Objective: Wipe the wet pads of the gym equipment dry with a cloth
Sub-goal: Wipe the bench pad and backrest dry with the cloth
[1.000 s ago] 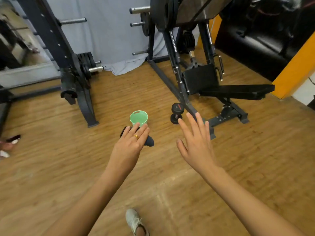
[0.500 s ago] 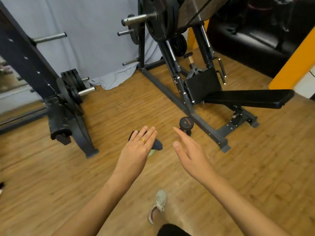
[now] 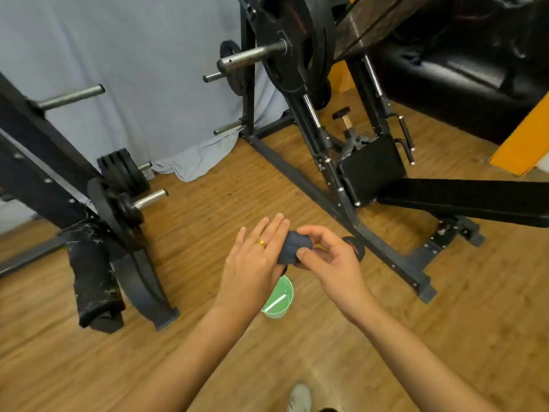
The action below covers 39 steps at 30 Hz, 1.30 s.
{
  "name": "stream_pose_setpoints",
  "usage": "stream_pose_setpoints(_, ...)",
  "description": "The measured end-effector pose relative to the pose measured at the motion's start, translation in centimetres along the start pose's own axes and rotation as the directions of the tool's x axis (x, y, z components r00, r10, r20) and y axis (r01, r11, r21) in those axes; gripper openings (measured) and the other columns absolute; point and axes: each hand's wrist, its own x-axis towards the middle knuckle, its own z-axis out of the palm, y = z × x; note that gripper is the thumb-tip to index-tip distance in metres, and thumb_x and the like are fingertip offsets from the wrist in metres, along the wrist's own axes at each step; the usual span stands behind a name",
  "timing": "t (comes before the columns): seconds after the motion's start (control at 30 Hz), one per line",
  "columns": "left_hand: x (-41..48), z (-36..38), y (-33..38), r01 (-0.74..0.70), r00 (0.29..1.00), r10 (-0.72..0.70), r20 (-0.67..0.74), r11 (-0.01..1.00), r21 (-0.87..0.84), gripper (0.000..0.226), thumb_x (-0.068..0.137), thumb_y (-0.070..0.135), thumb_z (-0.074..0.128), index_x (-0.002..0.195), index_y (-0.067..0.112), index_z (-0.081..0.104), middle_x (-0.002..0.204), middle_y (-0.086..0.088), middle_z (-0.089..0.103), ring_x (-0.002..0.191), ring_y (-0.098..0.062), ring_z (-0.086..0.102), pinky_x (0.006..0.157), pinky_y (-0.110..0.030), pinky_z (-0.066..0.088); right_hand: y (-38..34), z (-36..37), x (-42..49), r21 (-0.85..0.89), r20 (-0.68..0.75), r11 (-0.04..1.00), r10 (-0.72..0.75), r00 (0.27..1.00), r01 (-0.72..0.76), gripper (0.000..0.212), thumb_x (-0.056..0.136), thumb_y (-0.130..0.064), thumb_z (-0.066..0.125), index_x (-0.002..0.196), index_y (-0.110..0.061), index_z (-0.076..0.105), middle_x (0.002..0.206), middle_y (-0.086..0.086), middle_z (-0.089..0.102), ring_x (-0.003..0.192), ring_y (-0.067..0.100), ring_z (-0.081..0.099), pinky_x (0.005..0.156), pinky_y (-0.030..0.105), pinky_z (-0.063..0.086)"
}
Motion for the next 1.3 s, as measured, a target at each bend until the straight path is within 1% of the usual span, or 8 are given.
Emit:
stream_pose_setpoints(0.1,2.1,0.7,-2.1,0.229,0.973,-0.206,0.107,0.926,-0.300,0.082,0.077,0.022,0.082,0.150,0.020,0.045,0.148,0.004,0.054,0.135,-0.015,0.050,0.103,-0.043,0.049,0.1,0.1,3.1,-0.003,-0.047,1.000,-0.007,0.999,0.006,0.037,0.093,0.011,0.058,0.107,-0.021,0.071,0.110,0.005,0.073,0.099,0.017,0.070,0.094,0.046,0.057)
stream_pose_setpoints(0.17,3.7,1.1,-3.5,0.440,0.896,-0.326,0.301,0.744,-0.503,0.087,0.080,0.029,0.080,0.154,0.029,0.036,0.144,0.014,0.054,0.128,-0.004,0.052,0.100,-0.031,0.049,0.1,0.1,4.4,-0.010,-0.056,1.000,-0.022,0.998,0.021,0.034,0.092,0.013,0.058,0.106,-0.016,0.071,0.113,0.005,0.074,0.109,0.018,0.069,0.095,0.038,0.056)
stream_pose_setpoints(0.27,5.8,2.5,-6.1,0.602,0.796,-0.236,0.557,0.394,-0.694,0.098,0.069,0.034,0.087,0.154,0.025,0.037,0.143,0.010,0.057,0.125,-0.001,0.057,0.101,-0.029,0.051,0.2,0.4,6.5,-0.049,-0.088,0.998,-0.050,0.995,0.045,0.029,0.092,0.014,0.057,0.107,-0.008,0.069,0.113,0.009,0.072,0.111,0.020,0.067,0.093,0.032,0.054)
stream_pose_setpoints(0.47,8.7,1.8,-9.3,0.693,0.720,0.088,0.688,-0.147,-0.706,0.076,0.084,0.015,0.071,0.150,0.032,0.038,0.142,0.013,0.057,0.128,-0.022,0.060,0.099,-0.054,0.054,-0.3,2.1,9.5,0.084,-0.252,0.996,-0.020,0.968,0.042,0.029,0.093,0.019,0.047,0.101,-0.002,0.065,0.077,-0.007,0.070,0.068,0.003,0.064,0.063,0.014,0.048)
stream_pose_setpoints(0.53,9.9,2.1,-10.2,0.650,0.749,0.045,0.661,-0.242,-0.721,0.066,0.088,0.017,0.066,0.149,0.026,0.042,0.144,0.007,0.056,0.124,-0.031,0.062,0.091,-0.054,0.058,-0.4,2.7,10.4,0.140,-0.285,0.989,-0.012,0.959,0.054,0.026,0.094,0.013,0.054,0.109,-0.002,0.069,0.097,0.001,0.076,0.090,0.012,0.072,0.076,0.023,0.056)
stream_pose_setpoints(0.6,11.2,2.5,-10.8,0.582,0.802,-0.028,0.597,-0.188,-0.791,0.057,0.087,0.015,0.066,0.142,0.020,0.050,0.136,0.005,0.061,0.119,-0.034,0.065,0.083,-0.046,0.061,-0.4,3.3,11.2,0.121,-0.298,0.991,-0.021,0.954,0.060,0.026,0.093,0.003,0.064,0.117,-0.003,0.068,0.115,0.008,0.074,0.109,0.020,0.070,0.089,0.030,0.057)
stream_pose_setpoints(0.83,14.5,4.5,-14.5,0.443,0.895,-0.113,0.432,0.101,-0.891,0.044,0.084,-0.010,0.073,0.116,0.020,0.068,0.114,0.003,0.074,0.108,-0.012,0.069,0.093,-0.031,0.055,0.8,5.2,14.9,-0.102,-0.430,0.993,-0.095,0.898,0.056,0.034,0.087,0.008,0.069,0.111,-0.016,0.074,0.119,0.008,0.065,0.108,0.009,0.067,0.091,0.025,0.056)
stream_pose_setpoints(1.3,11.4,29.5,-20.1,0.756,0.655,-0.095,0.750,0.107,-0.646,0.044,0.086,-0.003,0.074,0.116,0.029,0.068,0.105,0.010,0.077,0.103,-0.009,0.070,0.091,-0.026,0.055,24.0,-1.6,22.9,-0.276,-0.460,0.909,0.159,0.873,-0.311,0.040,0.087,0.000,0.071,0.108,-0.034,0.071,0.109,0.005,0.063,0.095,0.005,0.064,0.087,0.022,0.051)
